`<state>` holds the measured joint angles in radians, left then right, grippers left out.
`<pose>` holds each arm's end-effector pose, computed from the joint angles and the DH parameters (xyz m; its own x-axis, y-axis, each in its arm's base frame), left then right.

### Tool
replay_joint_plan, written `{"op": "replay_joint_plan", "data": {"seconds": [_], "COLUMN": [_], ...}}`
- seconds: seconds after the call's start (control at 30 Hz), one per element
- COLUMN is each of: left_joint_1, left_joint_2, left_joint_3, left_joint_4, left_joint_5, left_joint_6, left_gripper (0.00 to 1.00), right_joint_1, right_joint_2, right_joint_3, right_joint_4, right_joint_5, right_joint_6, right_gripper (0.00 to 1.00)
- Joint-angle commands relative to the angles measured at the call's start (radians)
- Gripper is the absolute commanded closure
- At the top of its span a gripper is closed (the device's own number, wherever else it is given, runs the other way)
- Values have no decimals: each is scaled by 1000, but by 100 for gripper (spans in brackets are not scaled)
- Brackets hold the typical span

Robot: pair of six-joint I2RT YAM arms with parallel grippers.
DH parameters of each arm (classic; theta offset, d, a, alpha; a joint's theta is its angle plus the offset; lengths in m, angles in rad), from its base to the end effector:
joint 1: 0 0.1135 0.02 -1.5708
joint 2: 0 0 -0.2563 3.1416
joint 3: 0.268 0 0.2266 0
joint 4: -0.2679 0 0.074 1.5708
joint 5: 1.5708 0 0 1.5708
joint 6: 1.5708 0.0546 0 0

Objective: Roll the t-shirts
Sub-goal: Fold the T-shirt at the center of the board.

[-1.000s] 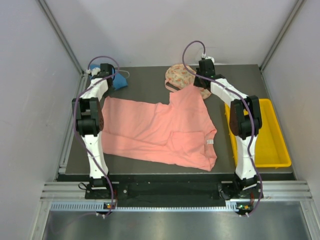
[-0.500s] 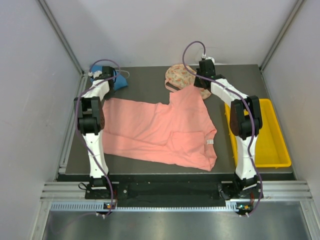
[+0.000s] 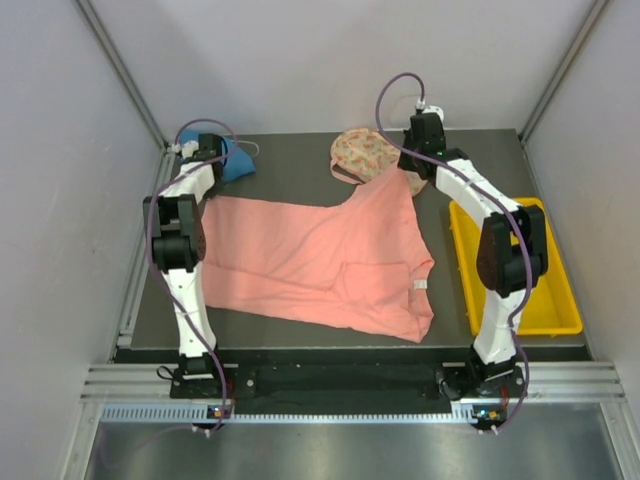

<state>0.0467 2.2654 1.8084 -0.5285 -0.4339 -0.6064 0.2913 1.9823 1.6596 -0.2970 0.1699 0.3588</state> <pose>0.4733 0.0451 0.1649 -0.5278 -0.5423 -0.6537 -0.7000 0.7137 -0.0270 0.4364 0.1212 0.2618 -0.5739 0.1892 -0.7967 0.0538 0.9795 0.1939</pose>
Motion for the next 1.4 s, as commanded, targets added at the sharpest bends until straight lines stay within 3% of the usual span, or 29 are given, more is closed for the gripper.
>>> {"op": "replay_joint_plan", "data": {"seconds": [0.0, 0.5, 0.63, 1.0, 1.37], "left_joint_1": [34, 102, 117, 170, 194], "left_joint_2": [-116, -219, -268, -395, -530], "left_joint_3": [-47, -222, -279, -428, -558], "left_joint_4": [110, 318, 328, 309, 268], "left_joint_5": [19, 313, 313, 296, 258], "left_joint_6": [26, 16, -9, -27, -55], "left_gripper": [100, 100, 100, 100, 100], "right_joint_1": [-12, -12, 0, 57, 92], "right_joint_2": [-144, -207, -276, -548, -792], "right_joint_3": [-44, -109, -184, -489, -692], "right_joint_4": [22, -57, -82, -86, -126], "right_joint_5": [49, -1, -75, -109, -136], "right_joint_6": [-17, -11, 49, 186, 249], "right_gripper": [100, 100, 100, 100, 100]}}
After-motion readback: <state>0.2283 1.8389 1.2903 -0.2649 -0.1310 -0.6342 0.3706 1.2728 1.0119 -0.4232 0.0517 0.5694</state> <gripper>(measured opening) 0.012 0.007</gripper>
